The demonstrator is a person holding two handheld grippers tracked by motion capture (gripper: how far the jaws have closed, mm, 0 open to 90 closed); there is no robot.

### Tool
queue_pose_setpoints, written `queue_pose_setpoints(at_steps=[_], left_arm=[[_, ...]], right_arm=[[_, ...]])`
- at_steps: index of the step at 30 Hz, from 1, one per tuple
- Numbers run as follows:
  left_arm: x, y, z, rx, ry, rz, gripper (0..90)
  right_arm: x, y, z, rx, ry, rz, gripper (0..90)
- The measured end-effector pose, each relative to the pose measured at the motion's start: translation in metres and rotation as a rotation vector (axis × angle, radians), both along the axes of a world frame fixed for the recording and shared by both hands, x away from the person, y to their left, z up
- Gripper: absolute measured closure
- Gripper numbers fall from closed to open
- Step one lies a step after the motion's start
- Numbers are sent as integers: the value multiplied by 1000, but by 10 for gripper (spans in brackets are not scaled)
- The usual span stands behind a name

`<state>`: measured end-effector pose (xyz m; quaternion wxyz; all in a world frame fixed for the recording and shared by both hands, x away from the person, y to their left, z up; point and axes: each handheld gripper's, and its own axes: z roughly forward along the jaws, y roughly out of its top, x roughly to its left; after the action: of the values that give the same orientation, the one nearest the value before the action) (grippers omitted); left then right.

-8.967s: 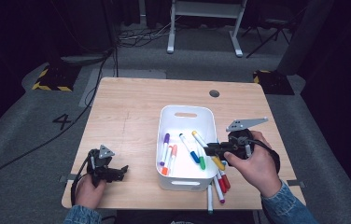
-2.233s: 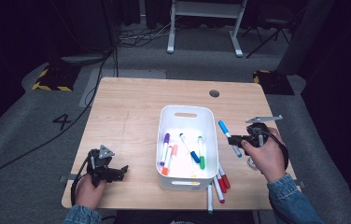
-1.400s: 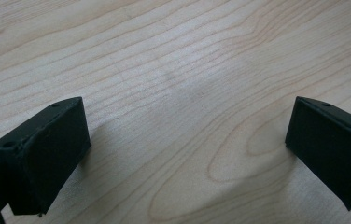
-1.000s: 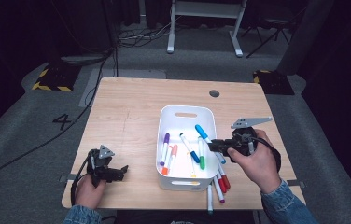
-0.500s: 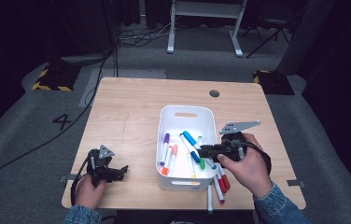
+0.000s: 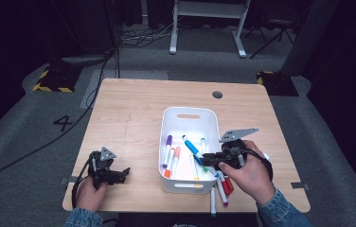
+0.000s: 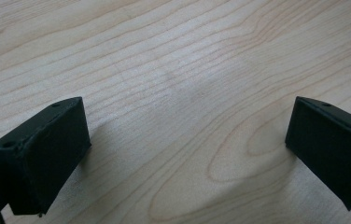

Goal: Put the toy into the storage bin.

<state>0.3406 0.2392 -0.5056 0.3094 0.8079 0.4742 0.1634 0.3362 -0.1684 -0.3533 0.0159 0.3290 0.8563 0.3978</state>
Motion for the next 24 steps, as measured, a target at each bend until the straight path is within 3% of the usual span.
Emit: queue_pose_setpoints(at_steps=[24], left_arm=[[0,0,0,1,-1,1,0]], right_arm=[[-2,22,-20,-175,-2,31,743]])
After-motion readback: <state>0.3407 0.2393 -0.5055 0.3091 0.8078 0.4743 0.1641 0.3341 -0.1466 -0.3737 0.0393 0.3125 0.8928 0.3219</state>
